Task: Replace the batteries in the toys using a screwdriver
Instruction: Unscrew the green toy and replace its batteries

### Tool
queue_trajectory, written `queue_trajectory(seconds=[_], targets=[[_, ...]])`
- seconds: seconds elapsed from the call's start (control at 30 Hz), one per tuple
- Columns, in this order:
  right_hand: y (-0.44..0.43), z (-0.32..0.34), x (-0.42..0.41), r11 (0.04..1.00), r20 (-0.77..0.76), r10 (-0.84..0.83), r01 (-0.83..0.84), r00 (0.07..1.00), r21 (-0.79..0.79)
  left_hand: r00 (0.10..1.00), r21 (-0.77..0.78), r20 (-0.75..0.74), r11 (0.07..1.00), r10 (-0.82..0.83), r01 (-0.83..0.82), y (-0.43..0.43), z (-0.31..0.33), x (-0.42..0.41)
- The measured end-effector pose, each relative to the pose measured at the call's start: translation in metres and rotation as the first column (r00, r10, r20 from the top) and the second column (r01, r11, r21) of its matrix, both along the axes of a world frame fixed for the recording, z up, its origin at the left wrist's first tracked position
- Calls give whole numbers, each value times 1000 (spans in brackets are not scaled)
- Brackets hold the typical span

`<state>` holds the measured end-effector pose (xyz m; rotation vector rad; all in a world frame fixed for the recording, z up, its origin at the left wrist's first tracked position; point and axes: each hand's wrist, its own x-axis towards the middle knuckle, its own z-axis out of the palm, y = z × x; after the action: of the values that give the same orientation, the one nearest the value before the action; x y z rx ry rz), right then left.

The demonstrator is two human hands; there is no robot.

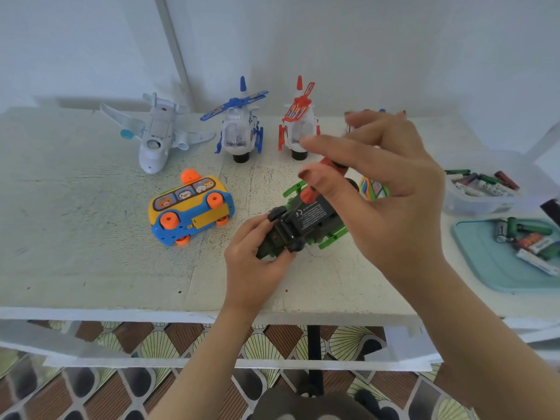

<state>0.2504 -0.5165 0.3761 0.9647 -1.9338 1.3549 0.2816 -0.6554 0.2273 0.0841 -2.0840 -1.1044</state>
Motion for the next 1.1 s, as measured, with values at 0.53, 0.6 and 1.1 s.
queue_trajectory(seconds=[0.53,0.6,1.1], targets=[[-3,4,1,995,-110,-36,46,993,86,1000,23,21,1000,-3,3,0,1,0],[-1,3,0,991,-107,-78,89,991,104,1000,19,17,1000,-2,2,0,1,0],[1,3,-2,997,-8,3,-3,1000,73,1000,23,-14,1000,-15,15,2,4,1]])
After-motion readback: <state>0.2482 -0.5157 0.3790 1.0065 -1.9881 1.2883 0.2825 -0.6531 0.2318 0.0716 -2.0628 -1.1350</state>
